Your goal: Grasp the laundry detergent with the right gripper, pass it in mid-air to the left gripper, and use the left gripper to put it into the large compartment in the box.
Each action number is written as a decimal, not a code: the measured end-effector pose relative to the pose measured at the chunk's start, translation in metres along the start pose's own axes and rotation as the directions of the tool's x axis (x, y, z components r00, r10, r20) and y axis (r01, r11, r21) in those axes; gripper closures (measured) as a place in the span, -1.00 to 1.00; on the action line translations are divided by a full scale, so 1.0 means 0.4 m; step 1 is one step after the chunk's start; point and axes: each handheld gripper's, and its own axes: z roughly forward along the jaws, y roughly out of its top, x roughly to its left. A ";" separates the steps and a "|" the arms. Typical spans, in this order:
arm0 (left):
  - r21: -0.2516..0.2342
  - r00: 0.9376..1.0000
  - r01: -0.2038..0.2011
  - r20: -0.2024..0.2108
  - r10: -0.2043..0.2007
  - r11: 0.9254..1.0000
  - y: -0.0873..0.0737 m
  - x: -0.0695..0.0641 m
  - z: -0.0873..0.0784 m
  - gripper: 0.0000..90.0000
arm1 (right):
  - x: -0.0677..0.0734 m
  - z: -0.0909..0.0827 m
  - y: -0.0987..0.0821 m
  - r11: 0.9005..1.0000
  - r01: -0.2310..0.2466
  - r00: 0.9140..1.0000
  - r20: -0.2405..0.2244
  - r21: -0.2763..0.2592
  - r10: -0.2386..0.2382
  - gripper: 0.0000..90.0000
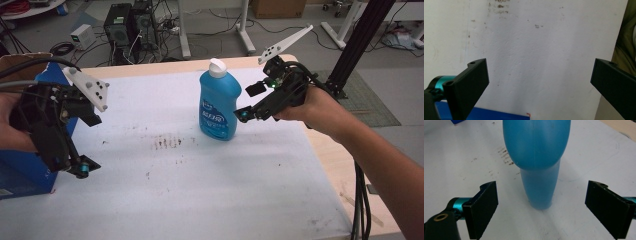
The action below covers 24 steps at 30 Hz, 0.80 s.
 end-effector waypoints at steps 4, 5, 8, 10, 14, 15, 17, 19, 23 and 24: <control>0.002 1.000 0.004 -0.001 -0.004 1.000 0.002 0.000 0.002 -0.96 | -0.003 0.009 -0.014 1.000 0.001 1.000 -0.006 -0.012 -0.001 -0.77; 0.002 1.000 0.004 -0.001 -0.004 1.000 0.002 0.000 0.002 -0.96 | -0.003 0.009 -0.014 1.000 0.001 1.000 -0.006 -0.012 -0.001 -0.77; 0.000 1.000 0.003 -0.003 -0.003 1.000 0.003 0.001 0.003 -0.96 | -0.003 0.013 -0.027 1.000 -0.008 1.000 -0.003 -0.027 0.008 -0.77; -0.001 1.000 0.007 -0.003 -0.007 1.000 0.004 0.000 0.005 -0.96 | -0.005 0.016 -0.034 0.999 -0.011 1.000 -0.004 -0.037 0.011 -0.77; -0.002 1.000 0.011 -0.003 -0.011 1.000 0.004 0.000 0.006 -0.96 | -0.004 0.024 -0.038 0.999 -0.015 1.000 -0.002 -0.052 0.014 -0.77; -0.001 1.000 0.006 -0.002 -0.006 1.000 0.003 0.001 0.006 -0.96 | -0.004 0.024 -0.038 0.999 -0.015 1.000 -0.002 -0.052 0.014 -0.77; 0.000 1.000 0.007 -0.003 -0.007 1.000 0.002 0.001 0.005 -0.96 | -0.005 0.033 -0.036 0.998 -0.017 1.000 0.001 -0.063 0.017 -0.77; 0.002 1.000 0.009 -0.004 -0.009 1.000 0.000 0.000 0.004 -0.96 | -0.007 0.039 -0.036 0.997 -0.018 1.000 -0.002 -0.076 0.018 -0.77; 0.001 1.000 0.011 -0.006 -0.011 1.000 -0.003 0.000 0.002 -0.96 | -0.005 0.051 -0.033 0.996 -0.021 1.000 -0.003 -0.089 0.021 -0.77; -0.005 1.000 0.018 -0.007 -0.018 1.000 -0.004 -0.001 0.002 -0.96 | -0.004 0.055 -0.032 0.996 -0.020 1.000 -0.007 -0.091 0.019 -0.77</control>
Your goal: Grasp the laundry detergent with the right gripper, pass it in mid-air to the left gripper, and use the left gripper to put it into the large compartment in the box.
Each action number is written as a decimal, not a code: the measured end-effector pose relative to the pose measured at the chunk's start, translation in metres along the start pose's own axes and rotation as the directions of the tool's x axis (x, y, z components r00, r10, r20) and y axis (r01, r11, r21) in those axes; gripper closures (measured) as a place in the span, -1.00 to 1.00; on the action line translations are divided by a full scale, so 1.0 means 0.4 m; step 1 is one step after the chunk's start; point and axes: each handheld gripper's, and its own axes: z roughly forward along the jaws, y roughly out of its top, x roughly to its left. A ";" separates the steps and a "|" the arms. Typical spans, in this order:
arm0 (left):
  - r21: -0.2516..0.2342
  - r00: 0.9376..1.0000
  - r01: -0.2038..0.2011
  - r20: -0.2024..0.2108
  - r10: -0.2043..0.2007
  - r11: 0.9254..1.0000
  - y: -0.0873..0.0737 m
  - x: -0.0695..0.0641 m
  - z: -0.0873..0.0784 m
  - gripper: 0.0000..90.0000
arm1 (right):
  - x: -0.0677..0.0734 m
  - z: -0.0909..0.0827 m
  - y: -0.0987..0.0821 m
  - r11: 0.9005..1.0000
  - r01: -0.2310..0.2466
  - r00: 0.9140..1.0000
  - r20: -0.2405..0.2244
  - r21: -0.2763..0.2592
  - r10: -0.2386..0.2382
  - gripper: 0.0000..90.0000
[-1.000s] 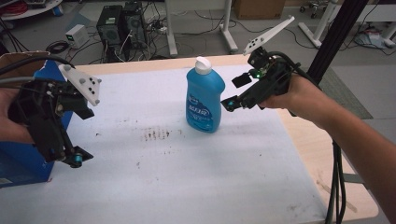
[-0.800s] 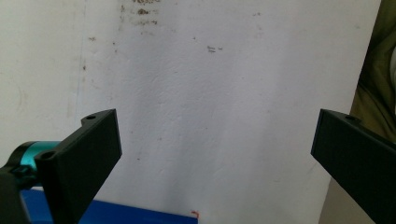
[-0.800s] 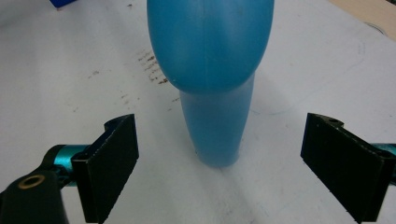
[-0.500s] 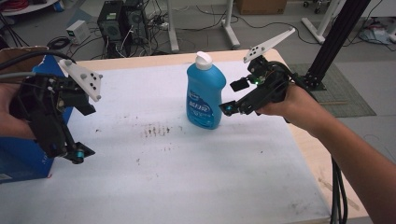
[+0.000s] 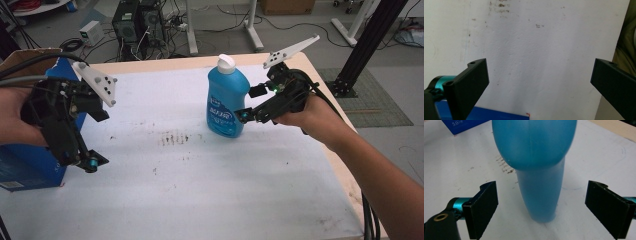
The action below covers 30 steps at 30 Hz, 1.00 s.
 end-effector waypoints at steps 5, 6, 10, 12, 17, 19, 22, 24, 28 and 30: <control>-0.002 1.000 0.003 0.002 -0.003 1.000 -0.003 0.001 0.000 -0.96 | 0.001 0.023 -0.001 1.000 -0.002 1.000 0.007 -0.009 0.003 -0.77; 0.003 1.000 -0.001 0.003 0.001 1.000 -0.004 0.001 -0.001 -0.96 | 0.002 0.027 0.000 1.000 -0.004 1.000 0.004 -0.015 0.004 -0.77; 0.001 1.000 0.002 0.005 -0.002 1.000 -0.005 0.003 0.002 -0.96 | 0.005 0.037 0.001 1.000 -0.006 1.000 0.010 -0.031 0.006 -0.77; 0.000 1.000 0.002 0.007 -0.002 1.000 -0.004 0.003 0.002 -0.96 | 0.004 0.047 0.000 0.999 -0.011 1.000 0.018 -0.042 0.012 -0.77; 0.002 1.000 0.004 0.006 -0.004 1.000 -0.006 0.003 0.001 -0.96 | 0.003 0.058 -0.001 0.998 -0.021 1.000 0.018 -0.066 0.022 -0.77; 0.001 1.000 0.006 0.005 -0.006 1.000 -0.008 0.003 0.002 -0.96 | 0.004 0.064 -0.002 0.998 -0.017 0.999 0.026 -0.066 0.019 -0.77; 0.001 1.000 0.005 0.004 -0.005 1.000 -0.009 0.004 0.001 -0.96 | 0.005 0.071 -0.003 0.996 -0.025 0.999 0.023 -0.083 0.027 -0.77; 0.003 1.000 0.002 0.005 -0.002 1.000 -0.009 0.004 0.001 -0.96 | 0.006 0.077 -0.003 0.996 -0.023 0.999 0.026 -0.092 0.026 -0.77; 0.001 1.000 0.002 0.005 -0.002 1.000 -0.009 0.005 0.002 -0.96 | 0.007 0.087 -0.004 0.994 -0.024 0.999 0.039 -0.107 0.029 -0.77; -0.001 1.000 0.005 0.007 -0.005 1.000 -0.010 0.004 0.002 -0.96 | 0.009 0.090 -0.004 0.993 -0.022 0.998 0.056 -0.118 0.028 -0.77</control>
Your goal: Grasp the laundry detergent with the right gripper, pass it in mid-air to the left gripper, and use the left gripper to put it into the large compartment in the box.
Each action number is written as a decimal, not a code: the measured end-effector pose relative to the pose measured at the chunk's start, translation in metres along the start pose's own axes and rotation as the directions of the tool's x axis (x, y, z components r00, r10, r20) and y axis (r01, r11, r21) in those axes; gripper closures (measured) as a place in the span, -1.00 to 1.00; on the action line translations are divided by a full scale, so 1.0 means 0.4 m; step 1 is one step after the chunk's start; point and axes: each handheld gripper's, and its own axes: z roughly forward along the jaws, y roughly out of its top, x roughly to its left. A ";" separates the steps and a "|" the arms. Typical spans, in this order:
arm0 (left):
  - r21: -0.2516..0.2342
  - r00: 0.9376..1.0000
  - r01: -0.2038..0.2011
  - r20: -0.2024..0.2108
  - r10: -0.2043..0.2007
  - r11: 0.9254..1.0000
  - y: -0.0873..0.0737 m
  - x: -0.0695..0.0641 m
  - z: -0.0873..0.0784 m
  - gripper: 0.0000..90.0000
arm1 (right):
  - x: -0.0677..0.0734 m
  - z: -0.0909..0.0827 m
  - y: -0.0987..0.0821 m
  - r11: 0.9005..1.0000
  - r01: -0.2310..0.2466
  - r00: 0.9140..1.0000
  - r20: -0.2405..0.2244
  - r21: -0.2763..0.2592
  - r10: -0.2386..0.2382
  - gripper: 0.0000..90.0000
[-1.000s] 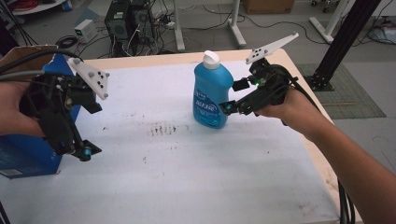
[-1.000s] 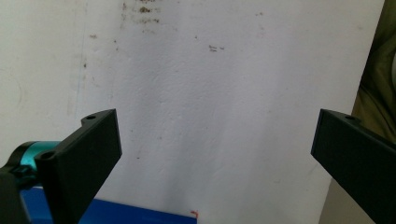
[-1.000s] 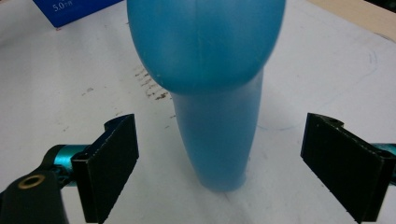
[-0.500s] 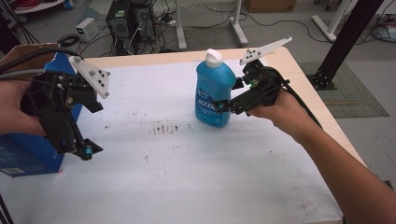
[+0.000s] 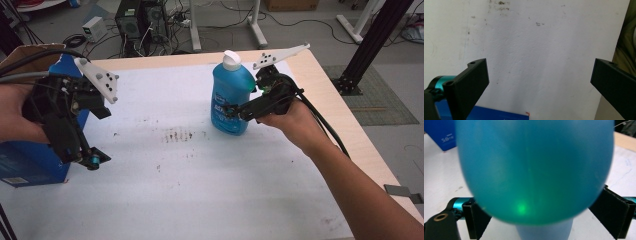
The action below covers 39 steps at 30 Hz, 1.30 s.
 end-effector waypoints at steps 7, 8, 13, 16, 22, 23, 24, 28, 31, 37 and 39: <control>0.000 1.000 -0.002 0.000 0.002 1.000 0.000 -0.001 -0.001 -0.96 | 0.006 0.012 -0.005 1.000 -0.002 1.000 0.017 -0.027 0.002 -0.63; -0.002 1.000 -0.002 0.001 0.002 1.000 -0.001 -0.001 -0.001 -0.96 | 0.006 0.010 -0.008 0.999 -0.001 1.000 0.009 -0.041 0.001 -0.56; 0.004 1.000 -0.003 0.001 0.003 1.000 -0.002 0.001 0.000 -0.96 | 0.007 0.014 -0.016 0.999 -0.004 1.000 0.029 -0.053 0.006 -0.41; 0.002 1.000 0.001 0.002 -0.001 1.000 -0.004 0.001 -0.001 -0.96 | 0.010 0.015 -0.019 0.998 0.000 1.000 0.019 -0.056 0.001 -0.38; 0.002 1.000 0.008 0.006 -0.008 1.000 -0.008 0.002 0.000 -0.96 | 0.012 0.016 -0.019 0.997 0.010 1.000 0.013 -0.082 -0.008 -0.27; 0.002 1.000 0.009 0.006 -0.009 1.000 -0.009 0.002 0.000 -0.96 | 0.012 0.017 -0.020 0.997 0.012 1.000 0.012 -0.079 -0.011 -0.26; 0.002 1.000 0.008 0.006 -0.008 1.000 -0.009 0.002 -0.001 -0.96 | 0.012 0.018 -0.020 0.997 0.016 1.000 0.013 -0.080 -0.015 -0.25; 0.001 1.000 0.008 0.007 -0.008 1.000 -0.010 0.004 0.000 -0.96 | 0.014 0.017 -0.019 0.995 0.019 1.000 0.021 -0.096 -0.017 -0.22; 0.002 1.000 0.009 0.008 -0.009 1.000 -0.010 0.004 0.000 -0.96 | 0.013 0.017 -0.020 0.995 0.024 0.999 0.024 -0.099 -0.021 -0.17; 0.004 1.000 0.010 0.009 -0.010 1.000 -0.011 0.005 0.001 -0.96 | 0.013 0.017 -0.022 0.994 0.033 0.999 0.026 -0.107 -0.031 -0.10; 0.003 1.000 0.010 0.009 -0.010 1.000 -0.012 0.005 0.002 -0.96 | 0.014 0.018 -0.024 0.993 0.039 0.999 0.027 -0.108 -0.037 -0.08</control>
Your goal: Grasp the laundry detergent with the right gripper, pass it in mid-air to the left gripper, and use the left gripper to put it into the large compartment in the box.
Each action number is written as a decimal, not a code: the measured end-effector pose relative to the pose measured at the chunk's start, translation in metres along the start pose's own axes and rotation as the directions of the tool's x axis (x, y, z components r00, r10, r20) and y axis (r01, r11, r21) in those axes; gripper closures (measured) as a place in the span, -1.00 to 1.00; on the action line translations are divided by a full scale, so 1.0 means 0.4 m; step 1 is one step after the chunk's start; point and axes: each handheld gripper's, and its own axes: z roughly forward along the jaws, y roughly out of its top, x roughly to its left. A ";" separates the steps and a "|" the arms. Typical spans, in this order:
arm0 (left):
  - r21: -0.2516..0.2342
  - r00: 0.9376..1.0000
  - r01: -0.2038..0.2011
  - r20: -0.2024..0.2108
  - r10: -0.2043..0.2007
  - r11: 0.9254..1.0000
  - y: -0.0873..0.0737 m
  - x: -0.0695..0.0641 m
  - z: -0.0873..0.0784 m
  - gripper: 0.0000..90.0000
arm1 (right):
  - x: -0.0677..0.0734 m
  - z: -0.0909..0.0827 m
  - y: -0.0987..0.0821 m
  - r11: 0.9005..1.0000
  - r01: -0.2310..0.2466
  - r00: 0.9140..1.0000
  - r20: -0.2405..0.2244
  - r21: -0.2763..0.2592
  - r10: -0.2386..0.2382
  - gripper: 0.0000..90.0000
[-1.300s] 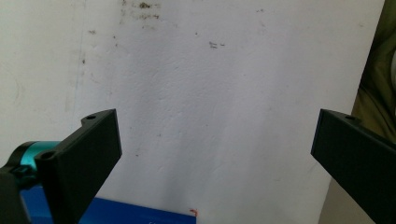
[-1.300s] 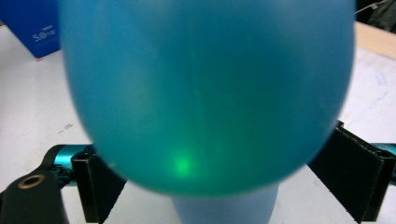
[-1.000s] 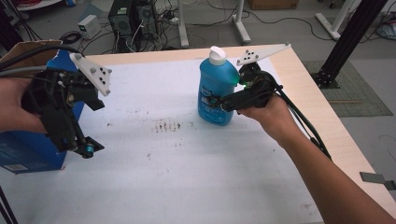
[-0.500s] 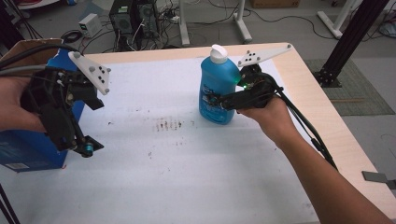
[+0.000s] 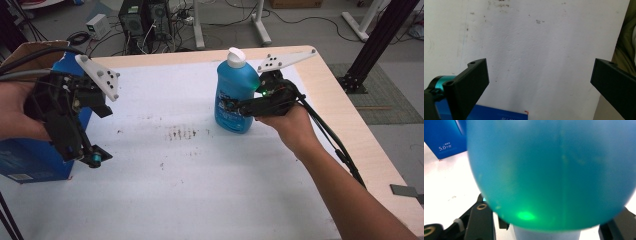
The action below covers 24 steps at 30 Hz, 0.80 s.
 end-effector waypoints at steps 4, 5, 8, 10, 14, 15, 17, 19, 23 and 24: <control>0.004 1.000 -0.001 0.003 0.001 1.000 -0.001 0.001 0.001 -0.96 | 0.005 0.000 -0.006 1.000 0.008 1.000 0.018 -0.021 -0.007 -0.03; 0.004 1.000 0.000 0.003 0.000 1.000 -0.001 0.000 0.001 -0.96 | 0.005 0.001 -0.007 1.000 0.005 1.000 0.017 -0.027 -0.005 -0.03; -0.004 1.000 0.008 0.002 -0.008 1.000 -0.002 0.000 0.002 -0.96 | 0.007 0.000 -0.009 1.000 0.006 1.000 0.020 -0.031 -0.005 -0.01; -0.008 1.000 0.012 0.000 -0.012 1.000 -0.002 0.000 0.001 -0.96 | 0.006 0.000 -0.009 0.999 0.006 1.000 0.020 -0.032 -0.005 0.00; -0.009 1.000 0.007 0.000 -0.007 1.000 -0.004 0.002 -0.003 -0.96 | 0.008 -0.003 -0.005 1.000 -0.007 1.000 0.010 -0.030 0.007 0.01; -0.013 1.000 0.012 0.001 -0.012 1.000 -0.004 0.001 -0.005 -0.96 | 0.009 -0.005 -0.003 1.000 -0.004 1.000 0.008 -0.031 0.004 0.01; -0.020 1.000 0.013 0.003 -0.013 1.000 -0.005 0.002 -0.008 -0.96 | 0.012 -0.012 0.002 1.000 0.001 1.000 -0.001 -0.030 -0.001 0.02; -0.018 1.000 0.008 0.000 -0.008 1.000 -0.004 0.003 -0.012 -0.96 | 0.016 -0.024 0.010 0.999 0.011 1.000 -0.013 -0.030 -0.011 0.02; -0.029 1.000 0.006 -0.002 -0.006 1.000 0.003 0.002 -0.022 -0.96 | 0.029 -0.049 0.030 0.999 0.044 0.998 -0.042 -0.017 -0.045 0.02; -0.034 1.000 0.001 -0.003 -0.001 0.999 0.009 -0.001 -0.027 -0.96 | 0.032 -0.053 0.034 0.999 0.052 0.998 -0.047 -0.015 -0.052 0.02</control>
